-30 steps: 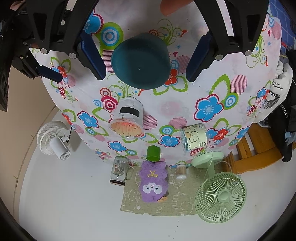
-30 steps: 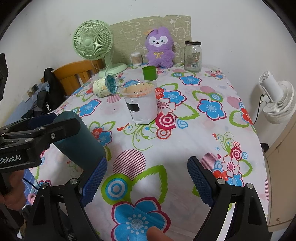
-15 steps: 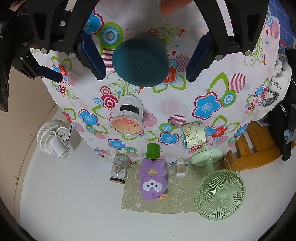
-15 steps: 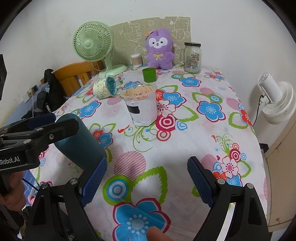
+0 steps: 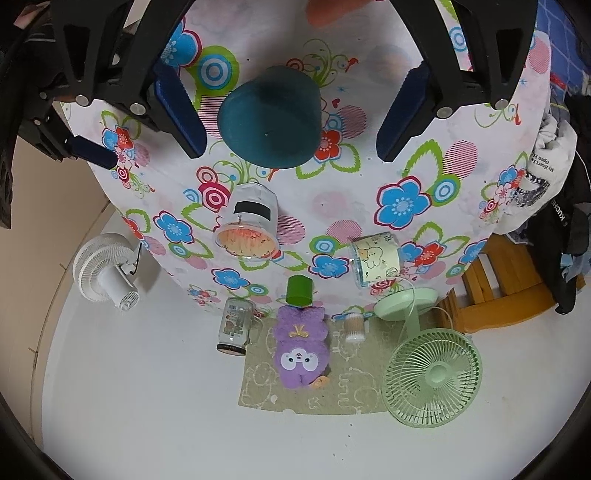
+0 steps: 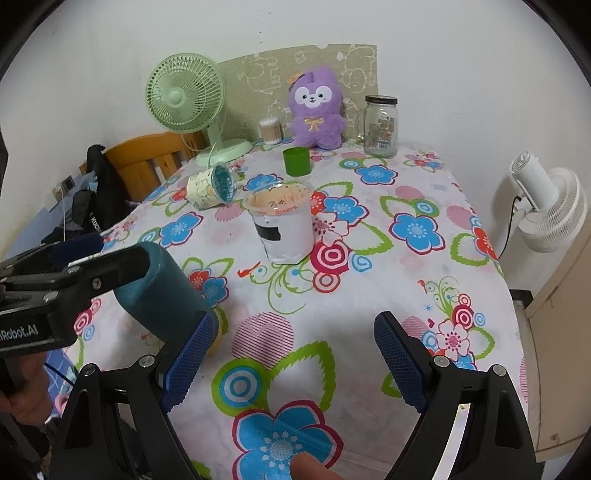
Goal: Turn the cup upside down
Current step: 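Lower the teal cup rim-down onto the tablecloth with the right tool, then open the right tool and withdraw it from the upside-down cup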
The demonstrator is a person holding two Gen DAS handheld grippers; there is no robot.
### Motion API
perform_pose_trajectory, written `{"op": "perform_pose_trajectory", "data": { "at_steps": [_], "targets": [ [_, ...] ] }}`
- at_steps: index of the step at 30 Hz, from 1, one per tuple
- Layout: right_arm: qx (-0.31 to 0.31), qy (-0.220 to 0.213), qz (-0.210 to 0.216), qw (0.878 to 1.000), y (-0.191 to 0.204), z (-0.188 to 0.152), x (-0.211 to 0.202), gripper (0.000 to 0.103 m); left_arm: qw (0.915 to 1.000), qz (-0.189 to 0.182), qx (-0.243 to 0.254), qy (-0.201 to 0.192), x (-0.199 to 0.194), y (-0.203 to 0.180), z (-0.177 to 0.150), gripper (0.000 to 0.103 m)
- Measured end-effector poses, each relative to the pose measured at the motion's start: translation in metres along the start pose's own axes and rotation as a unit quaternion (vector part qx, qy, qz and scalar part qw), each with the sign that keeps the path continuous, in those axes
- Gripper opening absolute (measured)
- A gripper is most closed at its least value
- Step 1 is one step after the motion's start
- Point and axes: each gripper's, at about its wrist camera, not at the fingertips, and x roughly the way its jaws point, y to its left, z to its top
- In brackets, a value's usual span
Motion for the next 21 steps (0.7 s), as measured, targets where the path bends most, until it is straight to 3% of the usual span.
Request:
{"op": "perform_pose_trajectory", "data": {
  "at_steps": [10,14,21],
  "targets": [
    [0.007,-0.049,-0.017,0.999,0.010,0.013,-0.026,0.090,0.9989,0.022,-0.009,-0.041,-0.025,0.011,0.001,0.103],
    [-0.001,-0.079,-0.022,0.997,0.022,0.019,-0.043,0.101,0.9974,0.038,-0.016,-0.059,-0.038,0.020,0.004,0.103],
    [-0.020,-0.123,-0.054,0.991,0.047,0.029,-0.067,0.102,0.9946,0.055,-0.024,-0.084,-0.055,0.035,0.005,0.103]
  ]
}}
